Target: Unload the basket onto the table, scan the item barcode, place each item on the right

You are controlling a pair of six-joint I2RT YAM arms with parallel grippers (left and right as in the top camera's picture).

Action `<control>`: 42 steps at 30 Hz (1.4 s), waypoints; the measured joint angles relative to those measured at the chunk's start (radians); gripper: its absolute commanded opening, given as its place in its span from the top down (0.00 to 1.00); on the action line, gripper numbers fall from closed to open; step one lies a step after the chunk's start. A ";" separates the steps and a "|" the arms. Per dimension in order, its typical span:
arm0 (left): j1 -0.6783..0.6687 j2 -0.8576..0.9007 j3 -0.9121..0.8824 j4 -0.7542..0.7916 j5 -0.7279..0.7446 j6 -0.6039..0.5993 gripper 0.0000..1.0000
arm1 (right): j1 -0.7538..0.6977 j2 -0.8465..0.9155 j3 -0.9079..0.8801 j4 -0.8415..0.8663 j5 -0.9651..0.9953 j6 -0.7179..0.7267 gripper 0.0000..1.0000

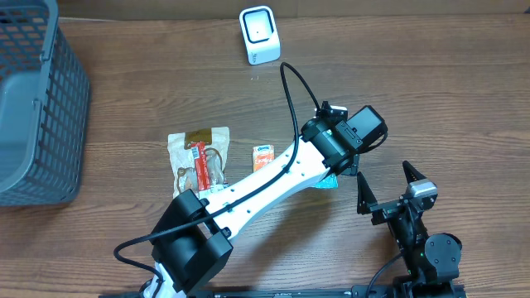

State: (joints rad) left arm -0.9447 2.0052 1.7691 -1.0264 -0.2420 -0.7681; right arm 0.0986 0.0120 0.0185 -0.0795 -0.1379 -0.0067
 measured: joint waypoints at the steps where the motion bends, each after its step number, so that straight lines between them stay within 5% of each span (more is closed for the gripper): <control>1: 0.003 0.000 0.000 0.001 0.010 0.000 0.08 | 0.000 0.000 0.000 0.000 0.003 0.000 0.00; 8: 0.013 0.000 -0.015 0.019 0.048 -0.013 0.07 | 0.000 0.000 0.000 0.000 0.008 0.003 0.00; 16: 0.013 0.003 -0.066 0.040 0.070 -0.026 0.28 | 0.000 0.000 0.000 0.001 0.008 0.003 0.00; 23: 0.013 0.009 -0.067 0.047 0.078 -0.040 0.23 | 0.000 0.000 0.000 0.000 0.008 0.003 0.00; 42: 0.013 0.012 -0.095 0.057 0.081 -0.054 0.45 | 0.000 0.000 0.000 0.001 0.008 0.003 0.00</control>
State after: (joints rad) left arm -0.9314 2.0171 1.6737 -0.9691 -0.1608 -0.8219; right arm 0.0986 0.0120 0.0185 -0.0788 -0.1303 -0.0036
